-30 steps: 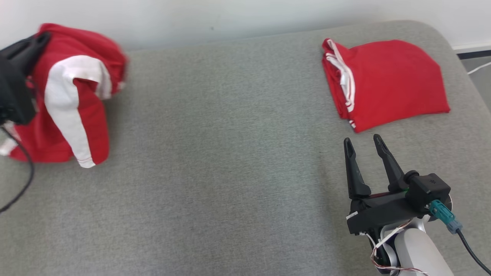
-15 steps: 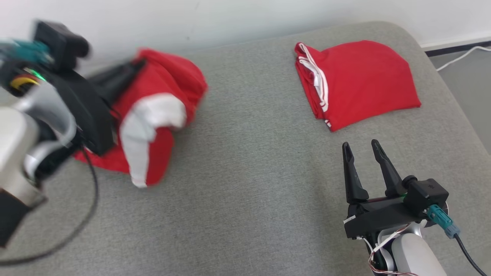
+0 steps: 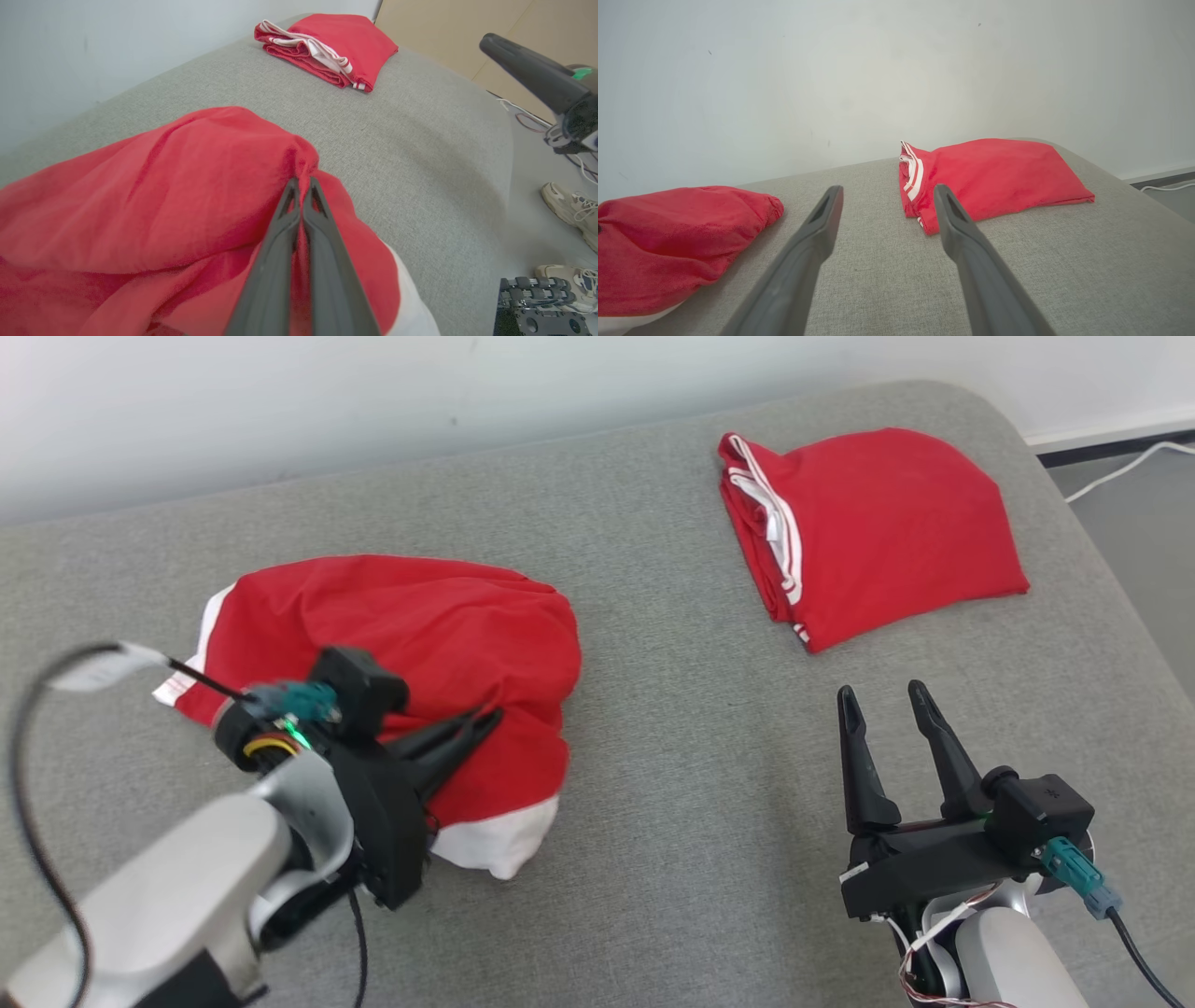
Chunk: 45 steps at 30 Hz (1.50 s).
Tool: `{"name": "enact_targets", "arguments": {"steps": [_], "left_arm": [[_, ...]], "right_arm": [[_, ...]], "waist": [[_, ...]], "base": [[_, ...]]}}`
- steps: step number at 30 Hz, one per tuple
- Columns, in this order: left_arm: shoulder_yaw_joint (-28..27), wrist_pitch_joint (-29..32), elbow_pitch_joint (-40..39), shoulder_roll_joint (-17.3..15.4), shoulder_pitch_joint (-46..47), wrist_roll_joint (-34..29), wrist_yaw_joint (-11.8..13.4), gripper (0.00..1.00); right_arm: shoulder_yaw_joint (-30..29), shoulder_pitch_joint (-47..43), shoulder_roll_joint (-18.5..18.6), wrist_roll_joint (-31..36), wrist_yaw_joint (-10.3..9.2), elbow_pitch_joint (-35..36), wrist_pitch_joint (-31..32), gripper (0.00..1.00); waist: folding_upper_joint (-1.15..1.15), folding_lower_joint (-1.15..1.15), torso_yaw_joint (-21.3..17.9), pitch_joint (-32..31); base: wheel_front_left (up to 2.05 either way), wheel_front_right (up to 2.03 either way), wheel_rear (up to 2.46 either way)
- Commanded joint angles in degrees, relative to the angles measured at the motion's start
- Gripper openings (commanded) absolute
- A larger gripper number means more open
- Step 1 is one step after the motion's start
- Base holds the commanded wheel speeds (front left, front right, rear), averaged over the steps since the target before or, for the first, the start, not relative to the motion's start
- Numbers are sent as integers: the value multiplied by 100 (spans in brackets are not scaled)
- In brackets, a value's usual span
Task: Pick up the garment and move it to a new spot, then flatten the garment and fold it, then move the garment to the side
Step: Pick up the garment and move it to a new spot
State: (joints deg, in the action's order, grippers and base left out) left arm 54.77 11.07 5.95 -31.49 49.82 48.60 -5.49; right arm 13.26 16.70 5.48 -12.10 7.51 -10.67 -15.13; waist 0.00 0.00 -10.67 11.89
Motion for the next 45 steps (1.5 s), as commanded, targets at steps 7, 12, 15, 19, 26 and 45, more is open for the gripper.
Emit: {"name": "enact_targets", "arguments": {"steps": [7, 12, 15, 19, 26, 45], "left_arm": [[48, -1010, 597, 468, -326, -352, 79, 100], [-19, -1623, 620, 580, -500, -603, 391, 100], [-106, -1908, 580, 588, -627, -760, 714, 100], [-221, -2158, 504, 614, -786, -778, 985, 100], [-436, -2430, 447, 619, -1223, -622, 1318, 100], [-490, -2542, 1602, 630, -1506, -385, 972, 100]], "right_arm": [[0, -29, 46, 23, -4, -54, -10, 100], [-73, -141, 13, -11, -4, -41, -10, 100], [-104, -187, -5, 8, -4, -38, -10, 100], [-167, -203, -8, 22, -4, -35, -10, 100], [-251, -258, 8, 76, -4, -10, -10, 100], [-134, -129, 34, 0, -4, -60, -10, 100]], "waist": [[0, 0, 168, -79], [0, 0, 282, -148], [0, 0, 351, -172], [0, 0, 425, -196], [0, 0, 620, -245], [0, 0, 534, -88]], "base": [[0, 0, 0], [0, 0, 0], [0, 0, 0], [0, 0, 0], [0, 0, 0], [0, 0, 0]]}}
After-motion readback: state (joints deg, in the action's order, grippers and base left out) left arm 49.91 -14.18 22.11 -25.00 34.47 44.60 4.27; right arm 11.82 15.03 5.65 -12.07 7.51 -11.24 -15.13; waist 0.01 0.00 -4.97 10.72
